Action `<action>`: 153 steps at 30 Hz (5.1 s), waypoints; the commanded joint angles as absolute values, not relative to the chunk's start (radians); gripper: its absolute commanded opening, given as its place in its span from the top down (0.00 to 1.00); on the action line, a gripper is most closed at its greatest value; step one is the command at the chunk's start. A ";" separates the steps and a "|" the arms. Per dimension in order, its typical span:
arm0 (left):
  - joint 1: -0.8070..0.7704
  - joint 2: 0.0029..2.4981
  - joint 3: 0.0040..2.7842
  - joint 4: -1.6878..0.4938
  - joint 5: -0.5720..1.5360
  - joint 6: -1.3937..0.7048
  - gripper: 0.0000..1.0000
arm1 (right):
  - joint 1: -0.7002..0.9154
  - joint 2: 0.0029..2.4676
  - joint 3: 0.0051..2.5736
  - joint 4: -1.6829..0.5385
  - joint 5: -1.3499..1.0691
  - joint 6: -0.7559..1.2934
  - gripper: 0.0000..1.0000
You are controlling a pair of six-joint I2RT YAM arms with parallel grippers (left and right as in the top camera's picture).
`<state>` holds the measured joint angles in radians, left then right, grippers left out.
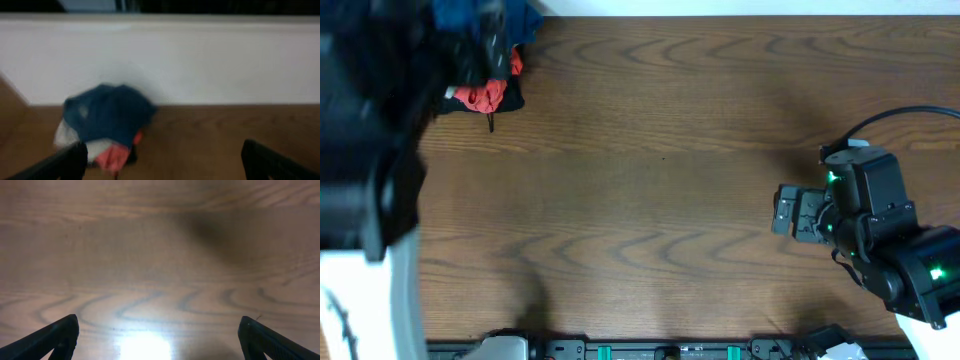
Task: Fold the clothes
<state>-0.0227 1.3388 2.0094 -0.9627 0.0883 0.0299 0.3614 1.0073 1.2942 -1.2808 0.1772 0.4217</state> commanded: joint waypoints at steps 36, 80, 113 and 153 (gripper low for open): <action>-0.047 1.140 1.316 -0.874 -0.097 -0.114 0.02 | 0.360 1.043 1.293 -1.227 0.262 0.429 0.01; -0.047 1.279 1.316 -0.862 -0.098 -0.114 0.02 | 0.360 1.049 1.293 -1.226 0.258 0.429 0.01; -0.047 1.279 1.316 -0.862 -0.098 -0.114 0.02 | 0.006 0.488 0.815 -0.739 0.053 0.130 0.01; -0.047 1.279 1.316 -0.862 -0.098 -0.114 0.02 | -0.109 0.005 0.005 0.138 -0.159 0.081 0.01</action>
